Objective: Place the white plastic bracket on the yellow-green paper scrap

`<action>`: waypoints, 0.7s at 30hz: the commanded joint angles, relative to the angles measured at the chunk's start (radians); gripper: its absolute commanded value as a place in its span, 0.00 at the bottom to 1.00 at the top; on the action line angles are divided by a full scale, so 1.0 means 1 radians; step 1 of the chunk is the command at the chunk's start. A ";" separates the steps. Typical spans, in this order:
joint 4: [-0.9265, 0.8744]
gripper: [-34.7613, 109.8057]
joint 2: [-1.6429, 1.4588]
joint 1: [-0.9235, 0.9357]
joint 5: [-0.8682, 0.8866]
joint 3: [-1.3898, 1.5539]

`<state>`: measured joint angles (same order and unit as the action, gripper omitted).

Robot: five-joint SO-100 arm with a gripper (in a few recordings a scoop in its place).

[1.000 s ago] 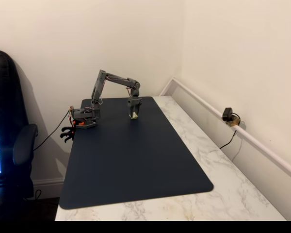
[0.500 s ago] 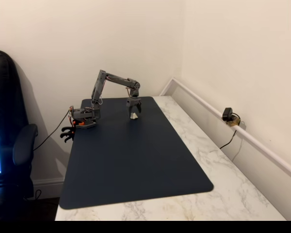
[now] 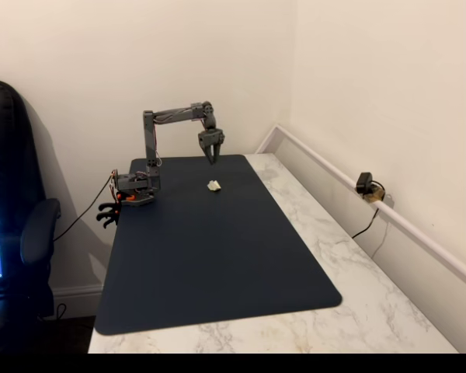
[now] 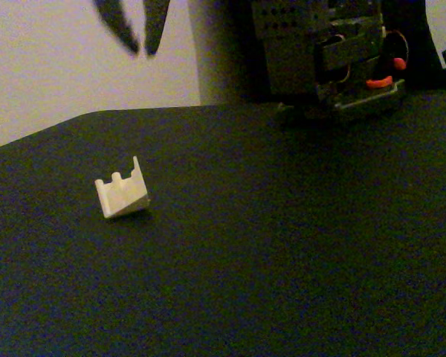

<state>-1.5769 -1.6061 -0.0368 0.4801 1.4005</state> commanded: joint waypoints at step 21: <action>0.594 0.24 -0.822 -0.018 -0.333 0.899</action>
<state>-1.0922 -2.3470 -0.0445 0.1963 2.2043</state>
